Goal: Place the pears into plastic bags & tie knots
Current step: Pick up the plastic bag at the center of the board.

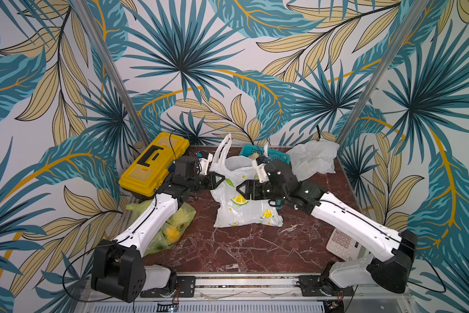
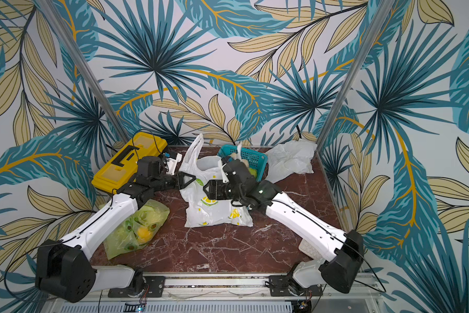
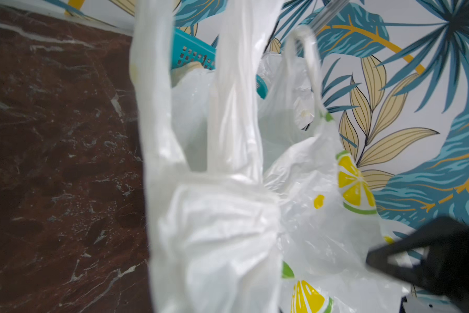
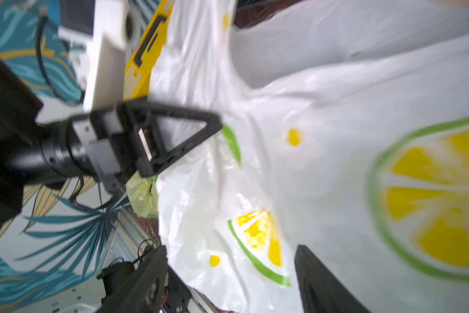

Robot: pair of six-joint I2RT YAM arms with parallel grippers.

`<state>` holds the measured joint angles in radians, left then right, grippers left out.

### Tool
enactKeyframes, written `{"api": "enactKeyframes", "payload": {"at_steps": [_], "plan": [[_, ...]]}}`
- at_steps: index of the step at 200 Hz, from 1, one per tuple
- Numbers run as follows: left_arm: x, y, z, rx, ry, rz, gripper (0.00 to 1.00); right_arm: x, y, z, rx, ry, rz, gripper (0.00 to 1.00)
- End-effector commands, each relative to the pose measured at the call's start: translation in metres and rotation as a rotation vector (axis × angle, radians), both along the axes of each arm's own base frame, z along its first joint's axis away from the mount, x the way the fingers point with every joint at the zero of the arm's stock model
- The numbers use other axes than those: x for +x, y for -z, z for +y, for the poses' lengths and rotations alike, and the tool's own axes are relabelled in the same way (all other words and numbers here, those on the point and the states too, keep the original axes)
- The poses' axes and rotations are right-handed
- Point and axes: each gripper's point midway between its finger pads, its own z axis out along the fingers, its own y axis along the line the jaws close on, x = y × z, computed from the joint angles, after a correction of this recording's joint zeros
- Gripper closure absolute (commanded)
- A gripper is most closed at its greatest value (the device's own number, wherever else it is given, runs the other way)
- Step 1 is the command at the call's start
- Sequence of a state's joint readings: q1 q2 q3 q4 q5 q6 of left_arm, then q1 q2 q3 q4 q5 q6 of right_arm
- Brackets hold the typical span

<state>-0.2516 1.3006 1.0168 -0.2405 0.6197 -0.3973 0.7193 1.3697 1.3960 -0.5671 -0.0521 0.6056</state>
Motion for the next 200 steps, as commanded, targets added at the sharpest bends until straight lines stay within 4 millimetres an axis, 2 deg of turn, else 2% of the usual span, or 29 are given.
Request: {"api": "enactKeyframes", "payload": {"at_steps": [1, 11, 23, 39, 60, 72, 85, 91, 103, 115, 133, 149, 157, 173, 189, 200], "plan": [[-0.027, -0.028, -0.006, -0.008, 0.168, -0.183, 0.84, 0.008, 0.024, -0.077, -0.233, 0.182, 0.071, 0.16], [-0.037, -0.036, -0.006, -0.01, 0.194, -0.224, 0.84, 0.017, 0.023, -0.093, -0.266, 0.23, 0.071, 0.13], [-0.046, -0.043, -0.006, -0.007, 0.216, -0.269, 0.82, 0.026, 0.02, -0.094, -0.247, 0.233, 0.067, 0.12], [-0.054, -0.049, -0.007, -0.014, 0.25, -0.303, 0.82, 0.038, 0.016, -0.077, -0.167, 0.204, 0.069, 0.1], [-0.055, -0.05, -0.009, -0.028, 0.276, -0.299, 0.8, 0.05, 0.018, -0.041, -0.029, 0.128, 0.1, 0.11], [-0.05, -0.049, -0.008, -0.021, 0.262, -0.296, 0.78, 0.054, 0.019, -0.027, 0.049, 0.106, 0.129, 0.22], [-0.041, -0.051, 0.001, -0.004, 0.206, -0.292, 0.75, 0.056, 0.016, -0.012, 0.153, 0.082, 0.122, 0.48], [-0.036, -0.053, 0.008, 0.005, 0.166, -0.285, 0.71, 0.057, 0.013, -0.007, 0.212, 0.076, 0.113, 0.61], [-0.023, -0.058, 0.027, 0.033, 0.046, -0.26, 0.52, 0.057, 0.009, 0.001, 0.304, 0.078, 0.102, 0.8], [-0.018, -0.061, 0.047, 0.08, -0.062, -0.209, 0.35, 0.058, 0.005, 0.008, 0.371, 0.084, 0.092, 0.91], [-0.022, -0.075, 0.078, 0.184, -0.227, -0.183, 0.24, 0.055, 0.011, 0.016, 0.401, 0.107, 0.105, 0.96], [-0.03, -0.091, 0.117, 0.266, -0.448, -0.175, 0.2, 0.054, 0.017, 0.019, 0.421, 0.145, 0.109, 0.99], [-0.038, -0.099, 0.129, 0.286, -0.508, -0.185, 0.18, 0.054, 0.019, 0.021, 0.43, 0.161, 0.104, 1.0], [-0.054, -0.115, 0.131, 0.273, -0.513, -0.231, 0.17, 0.053, 0.023, 0.027, 0.434, 0.171, 0.106, 1.0], [-0.061, -0.121, 0.114, 0.229, -0.433, -0.243, 0.15, 0.051, 0.027, 0.035, 0.433, 0.166, 0.116, 1.0], [-0.062, -0.116, 0.101, 0.23, -0.388, -0.234, 0.14, 0.048, 0.026, 0.039, 0.431, 0.161, 0.111, 1.0]]}}
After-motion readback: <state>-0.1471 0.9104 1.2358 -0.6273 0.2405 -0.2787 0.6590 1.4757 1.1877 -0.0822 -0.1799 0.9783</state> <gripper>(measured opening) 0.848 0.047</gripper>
